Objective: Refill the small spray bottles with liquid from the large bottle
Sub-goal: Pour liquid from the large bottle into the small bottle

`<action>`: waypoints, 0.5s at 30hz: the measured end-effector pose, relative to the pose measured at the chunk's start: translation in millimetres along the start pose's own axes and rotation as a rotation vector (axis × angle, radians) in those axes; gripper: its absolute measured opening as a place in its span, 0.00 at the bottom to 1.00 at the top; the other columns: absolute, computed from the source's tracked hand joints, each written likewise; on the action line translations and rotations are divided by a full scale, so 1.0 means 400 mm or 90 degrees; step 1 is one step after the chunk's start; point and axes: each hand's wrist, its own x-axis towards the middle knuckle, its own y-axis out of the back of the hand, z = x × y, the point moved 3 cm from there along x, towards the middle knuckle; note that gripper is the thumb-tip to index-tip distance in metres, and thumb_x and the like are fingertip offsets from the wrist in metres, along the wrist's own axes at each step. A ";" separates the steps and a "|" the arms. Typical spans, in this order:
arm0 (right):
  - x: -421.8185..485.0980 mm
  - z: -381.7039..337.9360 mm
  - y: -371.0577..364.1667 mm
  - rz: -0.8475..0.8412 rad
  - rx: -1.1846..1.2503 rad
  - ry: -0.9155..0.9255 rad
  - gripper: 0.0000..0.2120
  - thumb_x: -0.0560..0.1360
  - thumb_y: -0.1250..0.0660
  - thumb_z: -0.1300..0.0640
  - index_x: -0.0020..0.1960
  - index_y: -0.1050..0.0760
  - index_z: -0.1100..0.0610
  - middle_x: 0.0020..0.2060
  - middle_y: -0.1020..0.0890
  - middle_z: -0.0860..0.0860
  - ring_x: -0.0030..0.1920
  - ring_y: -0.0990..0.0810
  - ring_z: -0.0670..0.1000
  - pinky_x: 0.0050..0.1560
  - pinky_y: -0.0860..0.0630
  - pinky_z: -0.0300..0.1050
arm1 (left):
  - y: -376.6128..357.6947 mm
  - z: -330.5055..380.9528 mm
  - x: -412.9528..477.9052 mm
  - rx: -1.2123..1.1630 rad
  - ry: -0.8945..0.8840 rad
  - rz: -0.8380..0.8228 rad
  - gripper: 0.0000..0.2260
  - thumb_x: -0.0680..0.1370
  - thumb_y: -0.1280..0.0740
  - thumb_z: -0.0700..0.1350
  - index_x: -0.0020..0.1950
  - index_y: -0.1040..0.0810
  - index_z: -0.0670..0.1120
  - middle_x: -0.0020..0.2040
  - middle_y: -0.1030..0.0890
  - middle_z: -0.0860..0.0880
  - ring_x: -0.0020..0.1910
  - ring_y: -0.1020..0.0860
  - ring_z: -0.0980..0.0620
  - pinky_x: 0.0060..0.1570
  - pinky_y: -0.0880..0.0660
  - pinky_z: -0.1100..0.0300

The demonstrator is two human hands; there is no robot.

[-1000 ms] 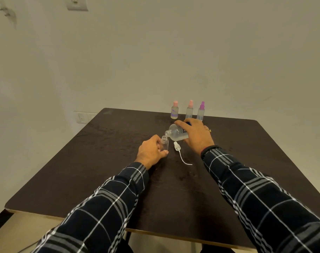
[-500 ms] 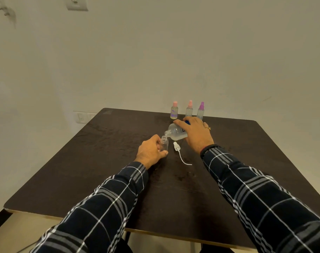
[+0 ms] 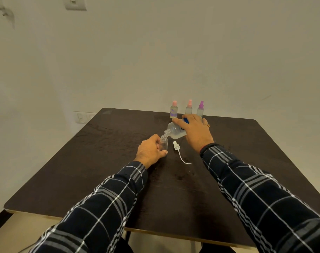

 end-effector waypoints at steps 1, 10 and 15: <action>0.000 0.000 0.002 0.003 -0.003 0.003 0.31 0.76 0.30 0.61 0.74 0.35 0.42 0.70 0.32 0.53 0.72 0.37 0.58 0.70 0.38 0.69 | 0.000 0.000 0.000 0.001 0.000 -0.001 0.16 0.74 0.24 0.51 0.55 0.27 0.52 0.50 0.20 0.52 0.50 0.21 0.51 0.55 0.22 0.51; -0.002 -0.001 0.003 -0.001 -0.008 0.002 0.32 0.76 0.30 0.62 0.74 0.36 0.42 0.71 0.33 0.53 0.73 0.39 0.58 0.71 0.39 0.71 | 0.001 0.002 -0.001 0.015 0.004 -0.001 0.16 0.74 0.24 0.51 0.54 0.28 0.53 0.49 0.21 0.52 0.49 0.21 0.51 0.50 0.23 0.54; -0.001 -0.001 -0.001 -0.006 -0.006 0.000 0.32 0.76 0.30 0.62 0.75 0.36 0.41 0.71 0.34 0.53 0.73 0.39 0.58 0.71 0.39 0.71 | 0.000 0.002 -0.002 0.009 0.006 -0.004 0.16 0.74 0.24 0.51 0.56 0.28 0.53 0.50 0.20 0.52 0.50 0.21 0.51 0.55 0.21 0.50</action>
